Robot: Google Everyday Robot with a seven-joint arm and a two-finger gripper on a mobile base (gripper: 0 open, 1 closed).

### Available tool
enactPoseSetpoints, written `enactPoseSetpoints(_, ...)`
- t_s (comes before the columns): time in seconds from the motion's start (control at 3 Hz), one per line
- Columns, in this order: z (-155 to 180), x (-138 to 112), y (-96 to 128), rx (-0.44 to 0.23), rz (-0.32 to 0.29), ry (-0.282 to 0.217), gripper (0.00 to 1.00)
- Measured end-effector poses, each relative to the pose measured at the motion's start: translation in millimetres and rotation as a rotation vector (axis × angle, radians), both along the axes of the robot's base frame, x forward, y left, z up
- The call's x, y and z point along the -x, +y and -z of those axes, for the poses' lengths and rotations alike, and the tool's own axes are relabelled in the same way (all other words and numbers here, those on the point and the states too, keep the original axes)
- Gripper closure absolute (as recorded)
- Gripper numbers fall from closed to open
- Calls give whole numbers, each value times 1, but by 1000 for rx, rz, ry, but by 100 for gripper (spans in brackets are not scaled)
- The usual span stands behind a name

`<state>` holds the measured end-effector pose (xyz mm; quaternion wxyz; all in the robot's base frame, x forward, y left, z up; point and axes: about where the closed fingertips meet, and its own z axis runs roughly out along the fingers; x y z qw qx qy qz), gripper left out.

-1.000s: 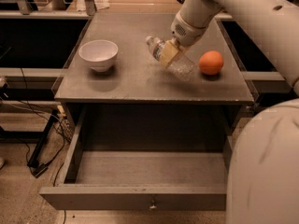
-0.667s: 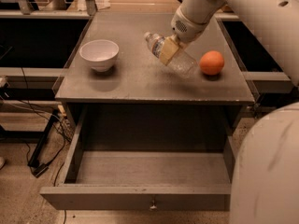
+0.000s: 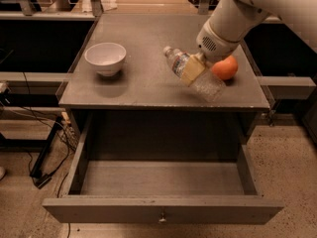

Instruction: Place water bottle into top drawer

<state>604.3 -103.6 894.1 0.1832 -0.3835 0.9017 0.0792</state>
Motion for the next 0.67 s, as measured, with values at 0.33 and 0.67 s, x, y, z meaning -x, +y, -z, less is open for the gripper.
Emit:
enactPoseSetpoints(0.33,0,0,0,1,0,1,100)
enactPoseSetpoints(0.67,-7,-1,-1,7,-1,-13,100)
